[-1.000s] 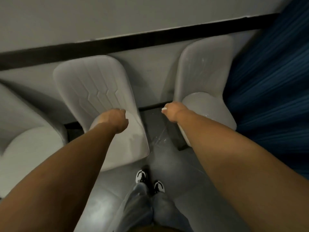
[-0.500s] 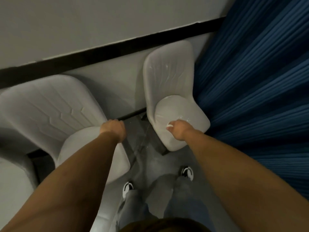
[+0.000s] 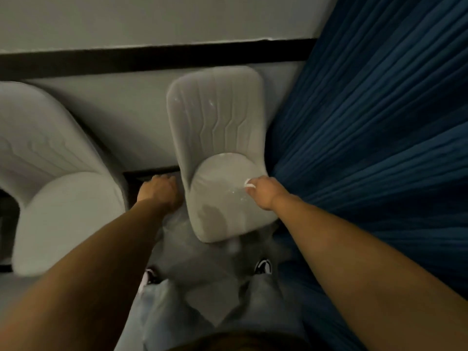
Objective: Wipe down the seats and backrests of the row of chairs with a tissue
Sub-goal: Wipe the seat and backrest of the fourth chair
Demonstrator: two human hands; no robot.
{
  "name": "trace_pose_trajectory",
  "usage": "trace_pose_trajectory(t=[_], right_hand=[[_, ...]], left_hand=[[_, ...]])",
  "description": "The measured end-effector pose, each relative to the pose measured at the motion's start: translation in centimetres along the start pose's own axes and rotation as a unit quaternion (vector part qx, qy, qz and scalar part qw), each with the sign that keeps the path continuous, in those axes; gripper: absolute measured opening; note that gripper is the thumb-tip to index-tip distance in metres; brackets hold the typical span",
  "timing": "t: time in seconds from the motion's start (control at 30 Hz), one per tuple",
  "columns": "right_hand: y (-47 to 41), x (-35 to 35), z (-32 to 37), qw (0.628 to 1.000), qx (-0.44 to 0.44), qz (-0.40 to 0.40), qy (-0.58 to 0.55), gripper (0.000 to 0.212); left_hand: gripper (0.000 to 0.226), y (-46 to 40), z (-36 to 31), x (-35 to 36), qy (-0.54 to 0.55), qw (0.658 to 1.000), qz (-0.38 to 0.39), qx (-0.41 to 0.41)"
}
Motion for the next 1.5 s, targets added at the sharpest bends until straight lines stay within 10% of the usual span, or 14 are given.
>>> trace_pose_trajectory(t=[0.47,1.03,1.17,1.5], right_hand=[[-6.2,-0.9,-5.8,0.998,-0.057,-0.019,0.032,0.046],[-28.0,9.7,-4.0,0.973,-0.115,-0.192,0.053,0.048],[-34.5,15.6,-4.9,0.981,-0.107,-0.128,0.104,0.063],[-46.3,18.6,-3.7,0.941,-0.183,-0.239,0.155,0.077]], left_hand=[[0.059,1.0,-9.1,3.0,0.04,0.997,-0.046,-0.053],[0.087,-14.0,-1.3,21.3,0.082,0.983,-0.05,-0.153],[0.093,-19.9,-1.3,26.2,0.084,0.983,-0.062,-0.154],[0.088,-30.0,-2.5,33.1,0.352,0.898,-0.204,-0.17]])
Point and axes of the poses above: each hand's wrist, its own y-axis away from the middle knuckle, its own x-axis out of the palm, z = x × y, the point moved 4 cm from there along -y, towards the middle knuckle, and after that the axes turned 6 degrees about z, right-handed, at the moved point
